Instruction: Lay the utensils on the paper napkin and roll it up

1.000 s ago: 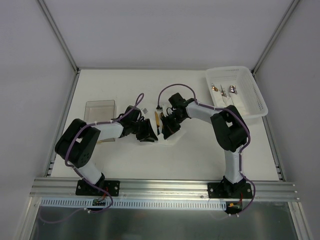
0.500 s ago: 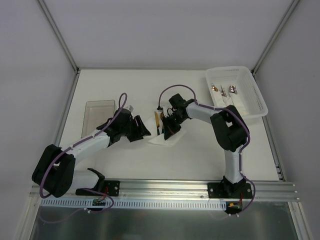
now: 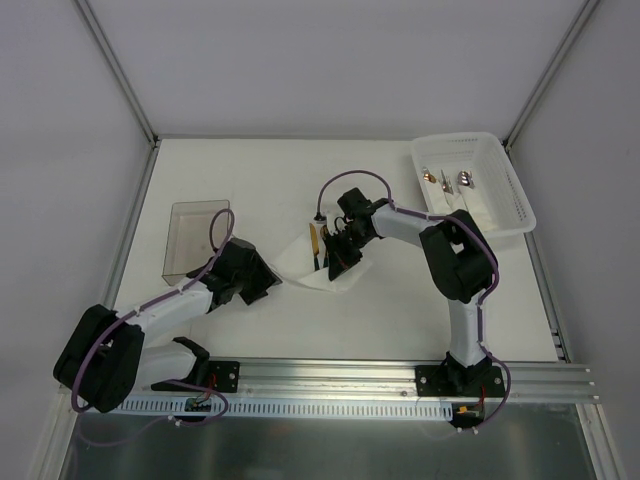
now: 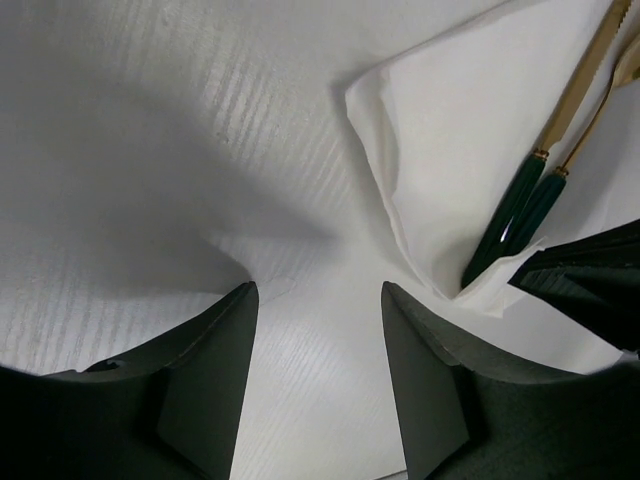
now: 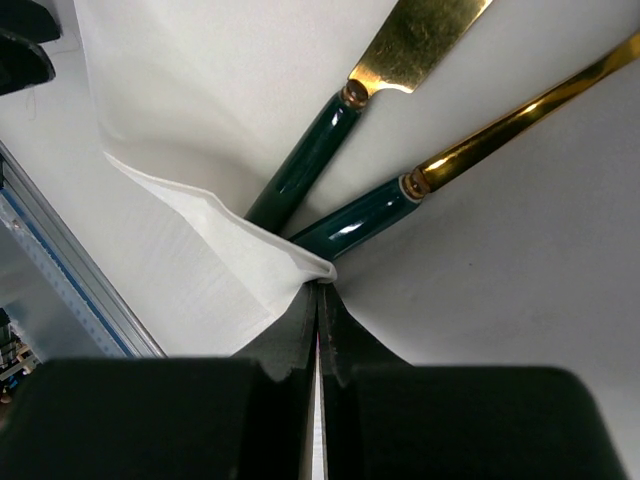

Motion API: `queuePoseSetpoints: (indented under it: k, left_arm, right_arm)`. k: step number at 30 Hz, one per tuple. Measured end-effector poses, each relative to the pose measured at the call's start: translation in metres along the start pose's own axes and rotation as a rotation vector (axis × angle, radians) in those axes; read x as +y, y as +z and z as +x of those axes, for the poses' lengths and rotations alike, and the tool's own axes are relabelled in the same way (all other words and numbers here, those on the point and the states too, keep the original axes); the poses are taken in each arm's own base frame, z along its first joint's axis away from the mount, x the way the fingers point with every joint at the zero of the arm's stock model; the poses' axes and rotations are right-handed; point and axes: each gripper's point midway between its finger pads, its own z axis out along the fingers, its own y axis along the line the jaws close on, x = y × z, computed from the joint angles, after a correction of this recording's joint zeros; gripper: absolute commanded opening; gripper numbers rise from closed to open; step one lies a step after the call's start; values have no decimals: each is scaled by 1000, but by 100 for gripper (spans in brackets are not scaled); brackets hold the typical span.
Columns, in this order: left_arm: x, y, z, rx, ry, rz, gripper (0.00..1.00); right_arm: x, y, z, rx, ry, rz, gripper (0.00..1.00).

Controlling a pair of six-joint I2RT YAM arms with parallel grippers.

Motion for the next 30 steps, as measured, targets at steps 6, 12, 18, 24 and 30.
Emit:
queuePoseSetpoints:
  k: [6, 12, 18, 24, 30]
  left_arm:
    - [-8, 9, -7, -30, -43, 20, 52]
    - [-17, 15, -13, -64, -91, 72, 52]
    - [-19, 18, -19, -97, -126, 83, 50]
    - [-25, 26, -24, -110, -157, 90, 45]
    - [-27, 32, -26, -114, -175, 80, 35]
  right_arm:
    - [0, 0, 0, 0, 1, 0, 0]
    - [0, 0, 0, 1, 2, 0, 0]
    - [0, 0, 0, 8, 6, 0, 0]
    - [0, 1, 0, 14, 10, -2, 0]
    - [0, 1, 0, 21, 15, -4, 1]
